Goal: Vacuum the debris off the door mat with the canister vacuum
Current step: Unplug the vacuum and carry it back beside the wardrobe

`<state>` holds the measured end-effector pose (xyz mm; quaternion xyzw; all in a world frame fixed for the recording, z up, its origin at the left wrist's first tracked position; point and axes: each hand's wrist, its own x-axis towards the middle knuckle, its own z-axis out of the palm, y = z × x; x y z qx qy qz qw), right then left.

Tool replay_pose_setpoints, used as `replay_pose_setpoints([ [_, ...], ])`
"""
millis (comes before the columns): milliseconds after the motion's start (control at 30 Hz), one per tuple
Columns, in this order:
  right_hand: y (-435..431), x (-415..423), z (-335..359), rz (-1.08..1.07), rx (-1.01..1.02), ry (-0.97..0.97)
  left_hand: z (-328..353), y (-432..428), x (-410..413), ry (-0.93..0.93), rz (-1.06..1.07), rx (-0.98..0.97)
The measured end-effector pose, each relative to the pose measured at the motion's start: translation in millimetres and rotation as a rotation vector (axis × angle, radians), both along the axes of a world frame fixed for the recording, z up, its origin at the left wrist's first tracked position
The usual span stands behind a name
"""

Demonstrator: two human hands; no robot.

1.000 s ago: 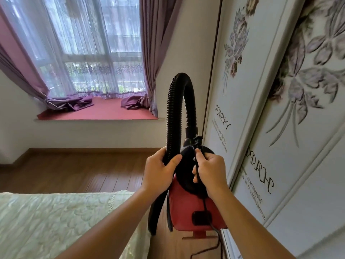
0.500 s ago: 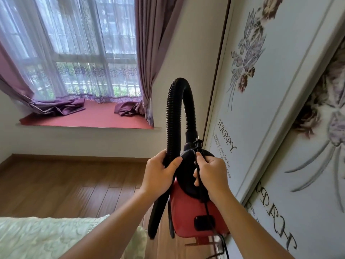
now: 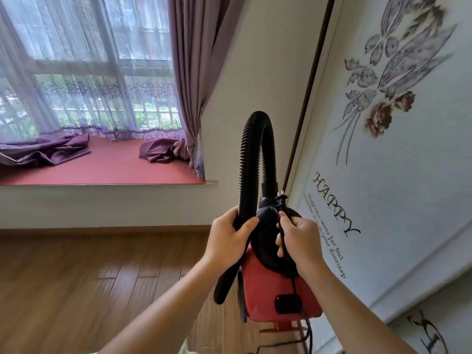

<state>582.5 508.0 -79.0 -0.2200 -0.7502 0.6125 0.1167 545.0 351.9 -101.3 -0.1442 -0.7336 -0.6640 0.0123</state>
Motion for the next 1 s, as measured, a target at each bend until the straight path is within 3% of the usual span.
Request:
replay_pose_setpoints([
  [367,20,-122,-19,-0.050,-0.021,-0.013,-17,26,-122,-0.047,0.006,0.007],
  [1000,132,-330,-134,0.020,-0.136,-0.219,-105,140,-313,-0.313,0.109,-0.123],
])
